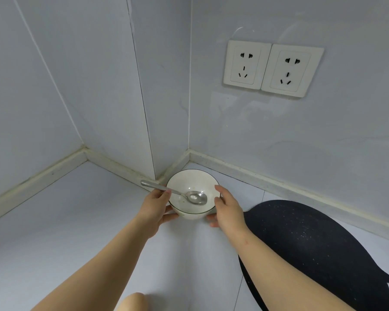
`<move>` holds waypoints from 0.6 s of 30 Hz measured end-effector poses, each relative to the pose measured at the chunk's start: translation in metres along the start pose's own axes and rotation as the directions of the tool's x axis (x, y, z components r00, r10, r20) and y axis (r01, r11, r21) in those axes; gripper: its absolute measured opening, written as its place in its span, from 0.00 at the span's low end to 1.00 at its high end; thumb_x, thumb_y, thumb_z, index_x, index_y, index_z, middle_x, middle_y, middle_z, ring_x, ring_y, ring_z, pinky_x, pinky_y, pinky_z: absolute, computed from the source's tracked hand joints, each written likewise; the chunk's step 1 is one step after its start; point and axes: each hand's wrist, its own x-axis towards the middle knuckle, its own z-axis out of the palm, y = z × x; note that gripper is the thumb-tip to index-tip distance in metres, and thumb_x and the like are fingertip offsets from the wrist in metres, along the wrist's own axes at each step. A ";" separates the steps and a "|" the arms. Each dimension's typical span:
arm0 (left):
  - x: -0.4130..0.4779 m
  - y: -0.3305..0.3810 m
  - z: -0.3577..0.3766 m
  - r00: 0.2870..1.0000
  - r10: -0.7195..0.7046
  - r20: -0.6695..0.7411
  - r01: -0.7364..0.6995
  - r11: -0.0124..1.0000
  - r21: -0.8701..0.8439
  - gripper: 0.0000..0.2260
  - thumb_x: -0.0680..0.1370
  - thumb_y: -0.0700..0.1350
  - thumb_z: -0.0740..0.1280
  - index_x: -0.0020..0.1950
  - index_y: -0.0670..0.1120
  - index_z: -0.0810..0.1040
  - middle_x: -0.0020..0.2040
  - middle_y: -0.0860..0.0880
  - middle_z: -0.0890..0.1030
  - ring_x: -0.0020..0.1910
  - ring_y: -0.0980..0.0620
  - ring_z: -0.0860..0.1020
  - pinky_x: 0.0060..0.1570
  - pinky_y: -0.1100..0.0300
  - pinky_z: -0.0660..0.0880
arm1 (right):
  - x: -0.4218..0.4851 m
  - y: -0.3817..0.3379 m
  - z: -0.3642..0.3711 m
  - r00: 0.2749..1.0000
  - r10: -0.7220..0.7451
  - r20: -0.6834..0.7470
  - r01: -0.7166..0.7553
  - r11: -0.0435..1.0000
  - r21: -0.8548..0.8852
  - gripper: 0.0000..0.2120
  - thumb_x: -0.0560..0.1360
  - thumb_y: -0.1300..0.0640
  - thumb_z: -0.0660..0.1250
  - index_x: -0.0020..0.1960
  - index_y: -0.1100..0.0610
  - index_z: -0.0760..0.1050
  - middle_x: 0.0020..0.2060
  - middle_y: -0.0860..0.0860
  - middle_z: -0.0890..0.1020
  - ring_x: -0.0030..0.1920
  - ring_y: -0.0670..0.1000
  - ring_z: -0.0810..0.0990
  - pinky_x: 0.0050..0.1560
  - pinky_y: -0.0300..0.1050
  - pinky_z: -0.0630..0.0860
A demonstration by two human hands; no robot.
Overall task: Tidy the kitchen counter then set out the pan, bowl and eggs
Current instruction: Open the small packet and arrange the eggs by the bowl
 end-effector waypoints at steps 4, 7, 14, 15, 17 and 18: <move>0.001 0.000 0.003 1.000 -0.001 -0.022 0.003 0.998 0.063 0.12 0.83 0.44 0.55 0.64 0.45 0.71 0.55 0.47 0.76 0.50 0.44 0.77 0.50 0.50 0.78 | -0.006 0.001 0.000 1.000 0.022 -0.002 -0.022 1.000 0.011 0.17 0.80 0.60 0.53 0.65 0.45 0.68 0.41 0.44 0.73 0.43 0.55 0.78 0.42 0.46 0.78; -0.008 -0.002 0.001 0.999 -0.019 -0.028 0.023 0.986 0.165 0.17 0.81 0.48 0.58 0.70 0.47 0.66 0.60 0.49 0.72 0.54 0.44 0.74 0.52 0.51 0.75 | -0.016 0.000 -0.007 1.000 -0.011 0.009 0.012 0.994 -0.106 0.20 0.79 0.56 0.56 0.70 0.46 0.64 0.50 0.45 0.74 0.55 0.54 0.77 0.59 0.53 0.75; -0.074 0.006 -0.033 0.974 0.213 -0.071 -0.154 0.865 0.477 0.17 0.79 0.46 0.63 0.67 0.46 0.69 0.64 0.45 0.73 0.53 0.46 0.74 0.54 0.52 0.75 | -0.082 0.003 -0.017 0.999 -0.050 0.003 0.050 0.980 -0.194 0.18 0.79 0.58 0.58 0.68 0.54 0.66 0.65 0.53 0.71 0.53 0.48 0.70 0.50 0.41 0.66; -0.088 0.006 -0.042 0.964 0.259 -0.057 -0.193 0.833 0.518 0.14 0.79 0.46 0.63 0.64 0.48 0.72 0.61 0.47 0.75 0.52 0.47 0.75 0.56 0.51 0.75 | -0.093 0.006 -0.015 0.999 -0.047 0.026 0.051 0.980 -0.195 0.17 0.79 0.58 0.58 0.67 0.55 0.67 0.65 0.52 0.72 0.54 0.49 0.71 0.50 0.40 0.66; -0.110 0.002 -0.055 0.941 0.338 -0.033 -0.254 0.765 0.591 0.08 0.79 0.46 0.63 0.58 0.51 0.75 0.56 0.49 0.78 0.54 0.48 0.76 0.58 0.50 0.75 | -0.111 0.014 -0.011 0.997 -0.051 0.060 0.062 0.979 -0.194 0.14 0.79 0.58 0.58 0.64 0.54 0.70 0.62 0.51 0.73 0.55 0.48 0.73 0.50 0.40 0.67; -0.128 -0.004 -0.066 0.928 0.371 -0.038 -0.268 0.734 0.623 0.07 0.79 0.45 0.62 0.56 0.51 0.75 0.55 0.50 0.78 0.55 0.49 0.77 0.58 0.51 0.75 | -0.127 0.017 -0.006 0.995 -0.054 0.090 0.072 0.974 -0.215 0.14 0.79 0.58 0.58 0.63 0.53 0.70 0.61 0.50 0.74 0.54 0.48 0.73 0.50 0.39 0.68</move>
